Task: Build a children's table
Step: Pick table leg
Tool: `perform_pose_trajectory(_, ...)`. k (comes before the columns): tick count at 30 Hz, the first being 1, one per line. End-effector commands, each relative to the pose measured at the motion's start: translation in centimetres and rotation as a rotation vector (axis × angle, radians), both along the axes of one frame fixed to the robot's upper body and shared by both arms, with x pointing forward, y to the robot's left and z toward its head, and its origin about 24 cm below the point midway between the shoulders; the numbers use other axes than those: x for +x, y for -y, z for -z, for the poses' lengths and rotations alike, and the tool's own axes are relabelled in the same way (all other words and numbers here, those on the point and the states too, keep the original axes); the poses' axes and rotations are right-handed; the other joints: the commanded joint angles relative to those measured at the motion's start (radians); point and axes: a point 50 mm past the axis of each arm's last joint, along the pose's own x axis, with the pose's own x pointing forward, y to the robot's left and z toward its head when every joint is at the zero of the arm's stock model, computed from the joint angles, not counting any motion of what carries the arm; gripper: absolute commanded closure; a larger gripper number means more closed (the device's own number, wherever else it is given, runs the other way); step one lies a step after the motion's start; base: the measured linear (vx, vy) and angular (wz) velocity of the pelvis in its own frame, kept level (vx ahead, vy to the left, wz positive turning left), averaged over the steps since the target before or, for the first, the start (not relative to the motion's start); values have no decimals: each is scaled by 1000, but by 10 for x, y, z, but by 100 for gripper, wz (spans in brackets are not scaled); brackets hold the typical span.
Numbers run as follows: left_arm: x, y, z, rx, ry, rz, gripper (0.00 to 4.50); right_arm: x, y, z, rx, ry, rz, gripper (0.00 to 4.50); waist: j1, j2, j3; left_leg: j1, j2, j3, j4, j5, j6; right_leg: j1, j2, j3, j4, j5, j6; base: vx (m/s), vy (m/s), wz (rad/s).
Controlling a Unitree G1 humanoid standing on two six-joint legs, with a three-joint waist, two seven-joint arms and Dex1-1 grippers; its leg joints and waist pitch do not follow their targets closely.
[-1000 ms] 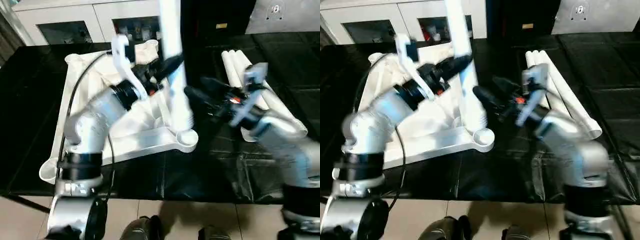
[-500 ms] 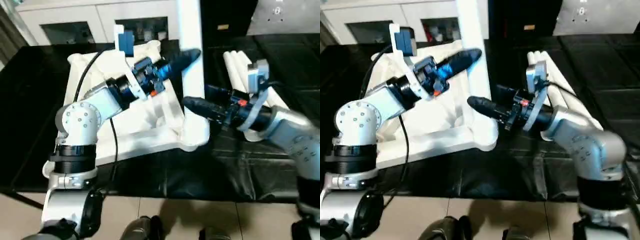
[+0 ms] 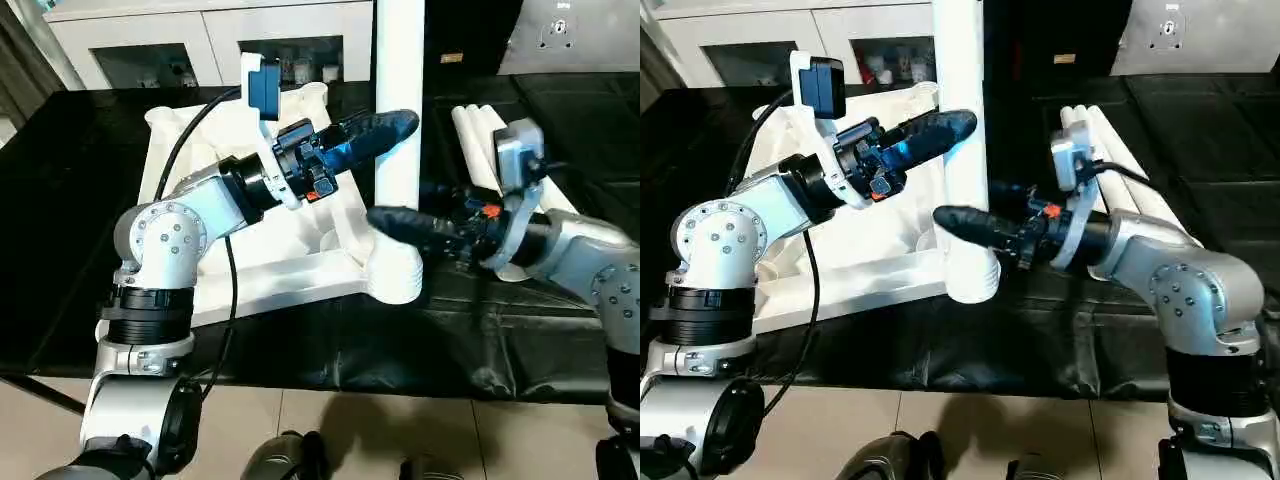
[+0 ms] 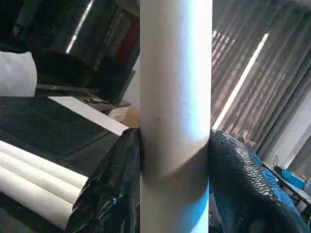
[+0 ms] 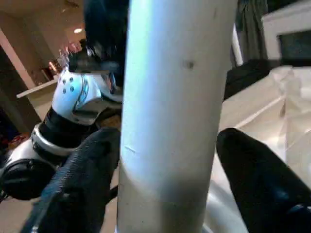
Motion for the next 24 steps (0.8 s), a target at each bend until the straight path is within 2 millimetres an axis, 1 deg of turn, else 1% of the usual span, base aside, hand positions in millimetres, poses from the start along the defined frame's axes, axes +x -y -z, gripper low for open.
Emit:
perform_pose_trajectory(1,-2,-1,-8,14,55,4,272,-3,-3,0,-13,-4,-9,139,-2,-32,-105,59,113,-61,-78,-276,-15,22,-91,43,-80,-211,-201,0,0,0)
perform_pose_trajectory(2,-2,-1,-8,15,58,4,272,-3,-3,1,-14,-8,-9,165,-2,-39,-106,59,112,-60,-78,-275,-16,21,-91,43,-80,-208,-202,0,0,0)
perform_pose_trajectory(3,-2,-2,-8,16,60,3,272,-3,-4,2,-13,-14,-9,165,-2,-36,-105,57,111,-60,-77,-270,-14,22,-94,43,-79,-212,-204,0,0,0)
perform_pose_trajectory(5,-2,-2,-7,20,63,-2,272,-4,-5,4,-14,-26,-9,180,-1,-37,-104,58,110,-59,-74,-269,-13,22,-96,44,-82,-225,-203,0,0,0)
perform_pose_trajectory(6,-2,-2,-7,22,63,-4,272,-4,-5,5,-14,-28,-8,180,-1,-37,-105,58,110,-58,-73,-267,-12,21,-96,44,-82,-225,-203,0,0,0)
perform_pose_trajectory(7,-1,-2,-7,26,63,-7,272,-5,-6,5,-12,-30,-8,195,0,-38,-105,57,111,-59,-73,-257,-8,21,-96,45,-82,-221,-202,0,0,0)
perform_pose_trajectory(9,0,-3,-5,36,67,-13,272,-5,-7,6,-10,-34,-7,212,1,-36,-105,58,112,-59,-74,-256,-7,21,-94,44,-82,-219,-199,0,0,0)
perform_pose_trajectory(10,0,-3,-4,47,70,-19,272,-5,-8,7,-11,-36,0,212,1,-34,-106,58,112,-59,-75,-255,-7,21,-93,43,-80,-215,-199,0,0,0)
perform_pose_trajectory(11,0,-3,-3,57,72,-22,272,-5,-8,9,-12,-36,12,216,0,-28,-106,60,113,-60,-78,-269,-13,18,-90,42,-79,-213,-196,0,0,0)
perform_pose_trajectory(12,0,-3,-2,62,72,-24,272,-4,-8,9,-13,-36,19,244,-1,-30,-107,60,113,-60,-78,-273,-16,18,-89,42,-79,-209,-197,0,0,0)
perform_pose_trajectory(13,0,-3,-1,69,80,-23,272,-4,-8,10,-15,-35,24,244,-1,-23,-106,61,113,-60,-79,-281,-24,18,-89,41,-78,-201,-198,0,0,0)
perform_pose_trajectory(14,-2,-2,0,76,98,-16,272,-4,-9,10,-15,-31,31,244,-2,-21,-104,60,112,-61,-80,-289,-27,17,-90,42,-79,-202,-198,0,0,0)
perform_pose_trajectory(15,-3,-2,3,100,87,-24,272,-3,-9,11,-17,-26,54,249,-3,-21,-104,60,113,-61,-82,-302,-36,18,-91,42,-77,-202,-198,0,0,0)
perform_pose_trajectory(16,-2,-1,3,105,78,-40,216,-3,-9,11,-18,-23,64,253,-4,-22,-103,60,112,-60,-82,-307,-40,17,-91,43,-77,-199,-199,0,0,0)
perform_pose_trajectory(18,-1,-1,4,108,76,-54,216,-2,-9,11,-20,-16,79,253,-3,-23,-104,62,111,-60,-82,-312,-43,17,-92,43,-78,-199,-201,0,0,0)
perform_pose_trajectory(19,-1,-2,4,114,80,-66,202,-1,-10,10,-25,-4,111,256,-4,-21,-100,60,111,-61,-83,-319,-47,17,-93,44,-78,-207,-200,0,0,0)
perform_pose_trajectory(21,-1,-3,5,126,92,-82,202,0,-11,10,-31,11,138,258,-7,-21,-98,62,113,-64,-85,-346,-61,15,-93,44,-81,-236,-188,0,0,0)
perform_pose_trajectory(22,-1,-5,6,135,99,-100,202,1,-12,10,-39,28,163,258,-8,-18,-95,61,112,-65,-87,-353,-65,13,-93,45,-82,-244,-184,0,0,0)
perform_pose_trajectory(24,-1,-5,7,140,101,-110,202,1,-12,11,-45,40,179,258,-12,-18,-93,64,113,-66,-91,-390,-88,9,-91,45,-82,-261,-173,0,0,0)
